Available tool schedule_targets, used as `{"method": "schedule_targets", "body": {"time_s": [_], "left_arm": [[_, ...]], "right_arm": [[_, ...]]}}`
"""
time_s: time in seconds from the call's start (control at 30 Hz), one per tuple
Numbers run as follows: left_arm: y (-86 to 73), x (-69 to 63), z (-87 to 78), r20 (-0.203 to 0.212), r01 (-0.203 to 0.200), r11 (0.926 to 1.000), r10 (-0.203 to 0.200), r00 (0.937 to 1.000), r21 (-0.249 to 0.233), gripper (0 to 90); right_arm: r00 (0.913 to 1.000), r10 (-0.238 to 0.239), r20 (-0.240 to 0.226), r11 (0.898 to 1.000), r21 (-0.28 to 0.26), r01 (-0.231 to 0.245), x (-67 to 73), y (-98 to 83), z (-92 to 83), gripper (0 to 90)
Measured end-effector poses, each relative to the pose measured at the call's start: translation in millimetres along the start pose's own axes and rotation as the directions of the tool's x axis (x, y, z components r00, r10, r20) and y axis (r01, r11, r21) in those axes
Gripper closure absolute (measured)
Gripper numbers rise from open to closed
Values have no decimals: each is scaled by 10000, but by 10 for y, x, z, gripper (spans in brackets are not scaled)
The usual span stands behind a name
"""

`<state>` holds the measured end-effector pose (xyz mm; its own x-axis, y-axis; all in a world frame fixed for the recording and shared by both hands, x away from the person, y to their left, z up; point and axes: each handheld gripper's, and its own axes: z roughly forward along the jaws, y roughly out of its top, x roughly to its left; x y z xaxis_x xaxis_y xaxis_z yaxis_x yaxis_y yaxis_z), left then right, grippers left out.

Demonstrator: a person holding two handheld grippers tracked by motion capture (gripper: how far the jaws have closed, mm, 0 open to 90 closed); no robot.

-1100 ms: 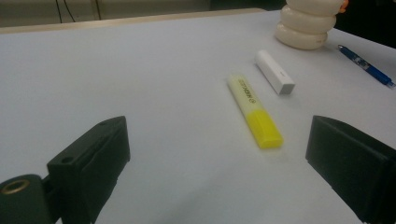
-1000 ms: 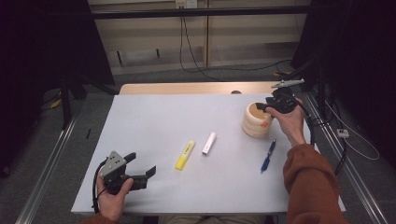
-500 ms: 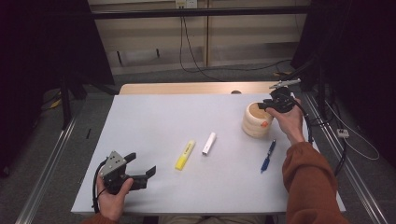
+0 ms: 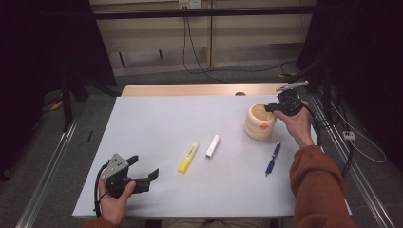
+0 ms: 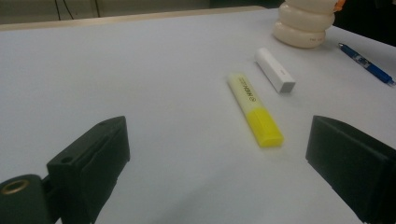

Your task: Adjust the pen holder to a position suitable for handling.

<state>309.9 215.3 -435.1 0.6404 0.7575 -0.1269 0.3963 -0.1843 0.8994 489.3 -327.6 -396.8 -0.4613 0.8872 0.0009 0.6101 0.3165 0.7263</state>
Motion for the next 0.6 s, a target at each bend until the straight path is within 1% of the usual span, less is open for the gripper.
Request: {"method": "schedule_targets", "body": {"time_s": [0.07,0.13,0.2,0.27,0.3,0.33,0.5,0.6], "left_arm": [[0,4,-2,1,-4,10000,4,10000,-10,61],[-1,8,-3,8,19,10000,-19,10000,-13,61],[-2,6,-7,-45,45,10000,-45,10000,-22,61],[-1,9,-11,-81,40,10000,-40,10000,-35,60],[-1,13,-12,-92,36,10000,-36,10000,-24,60],[-1,11,-11,-100,95,9999,-96,9999,-62,60],[-1,14,-10,-107,50,10000,-50,9999,-6,60],[-1,15,-9,-92,53,10000,-53,9999,8,60]], "right_arm": [[10000,-33,32,10000,-20,33,16,7,-4,759],[10000,50,-1,9998,-196,-50,21,13,-18,762],[9998,72,166,9992,-405,-65,24,26,-43,767],[9997,174,162,9974,-698,-162,16,35,-83,771],[9995,198,232,9970,-746,-180,15,38,-102,776],[9993,209,324,9971,-733,-184,17,41,-119,778],[9995,5,313,9974,-725,17,63,45,-213,778],[9997,-19,245,9972,-744,37,83,37,-244,778]]}}
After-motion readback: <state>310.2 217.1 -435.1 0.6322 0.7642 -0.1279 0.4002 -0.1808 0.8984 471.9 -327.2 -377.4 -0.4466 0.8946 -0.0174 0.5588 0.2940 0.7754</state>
